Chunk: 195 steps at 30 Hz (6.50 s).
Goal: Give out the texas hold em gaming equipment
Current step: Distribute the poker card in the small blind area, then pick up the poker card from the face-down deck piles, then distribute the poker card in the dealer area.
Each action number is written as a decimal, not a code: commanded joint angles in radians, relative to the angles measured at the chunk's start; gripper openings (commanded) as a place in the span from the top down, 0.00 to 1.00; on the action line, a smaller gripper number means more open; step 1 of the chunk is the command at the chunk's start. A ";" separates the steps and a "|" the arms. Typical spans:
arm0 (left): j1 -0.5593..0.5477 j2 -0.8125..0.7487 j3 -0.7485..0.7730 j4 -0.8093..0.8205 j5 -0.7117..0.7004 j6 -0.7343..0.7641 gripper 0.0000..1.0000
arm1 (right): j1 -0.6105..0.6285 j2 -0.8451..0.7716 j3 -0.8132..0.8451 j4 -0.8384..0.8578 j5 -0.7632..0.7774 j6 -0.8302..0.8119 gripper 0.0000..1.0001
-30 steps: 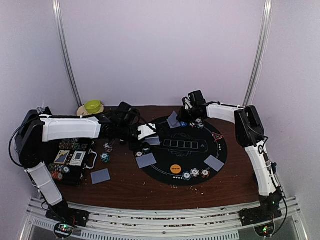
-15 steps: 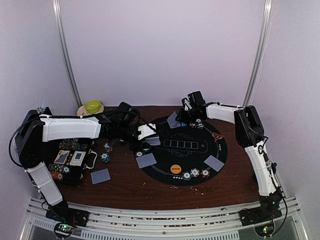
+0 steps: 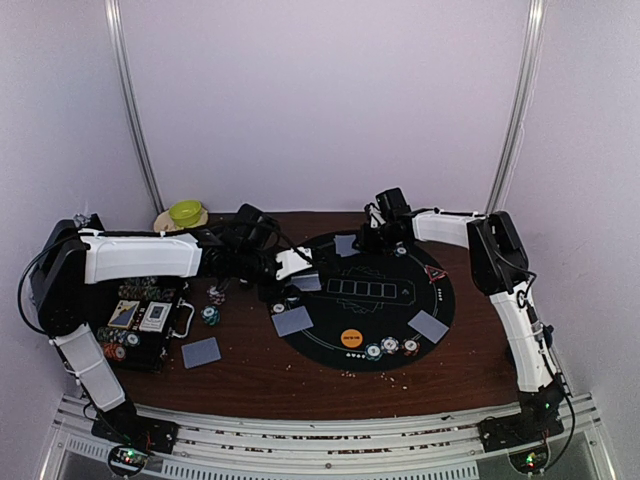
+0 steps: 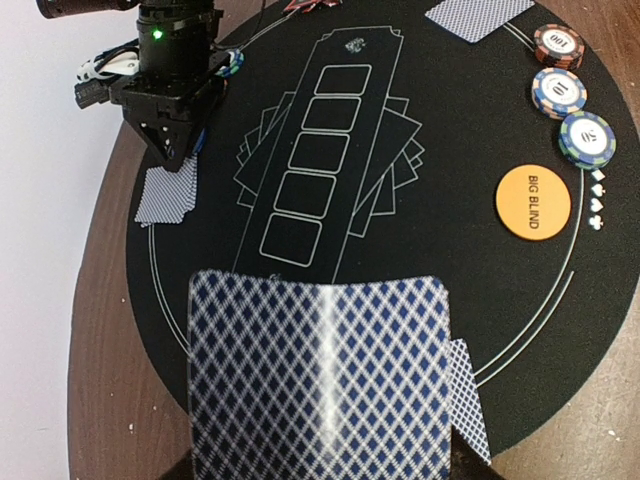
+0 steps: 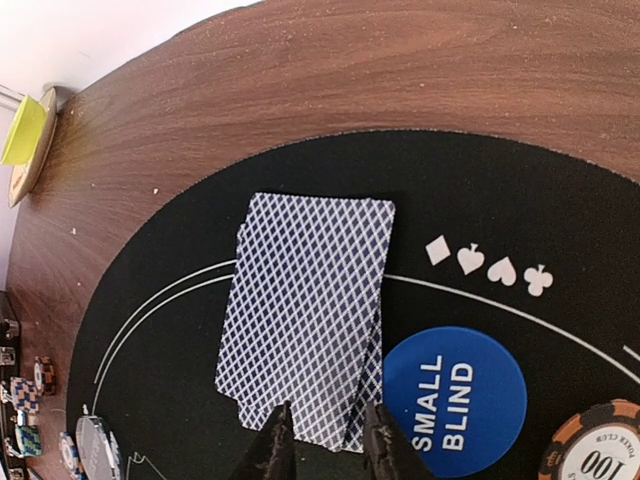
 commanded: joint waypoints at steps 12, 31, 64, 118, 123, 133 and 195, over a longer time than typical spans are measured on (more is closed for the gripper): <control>0.008 -0.009 0.018 0.018 0.016 -0.007 0.96 | 0.005 -0.119 0.082 -0.067 -0.012 -0.113 0.62; 0.008 -0.040 0.014 0.044 0.011 -0.030 0.96 | 0.044 -0.459 -0.290 -0.062 -0.529 -0.511 0.32; 0.008 -0.069 0.008 0.032 0.059 -0.023 0.96 | 0.221 -0.268 -0.197 -0.087 -0.718 -0.454 0.23; 0.008 -0.065 -0.003 0.047 0.023 -0.020 0.96 | 0.106 -0.465 -0.146 -0.468 -0.755 -0.766 1.00; 0.007 -0.067 -0.003 0.048 0.025 -0.020 0.96 | 0.044 -0.527 -0.161 -0.405 -0.747 -0.728 1.00; 0.008 -0.090 0.002 0.019 0.066 -0.004 0.96 | 0.009 -0.484 -0.155 -0.307 -0.549 -0.634 1.00; 0.008 -0.125 -0.014 -0.008 0.164 0.025 0.96 | 0.272 0.132 0.267 -0.644 -0.674 -0.827 0.96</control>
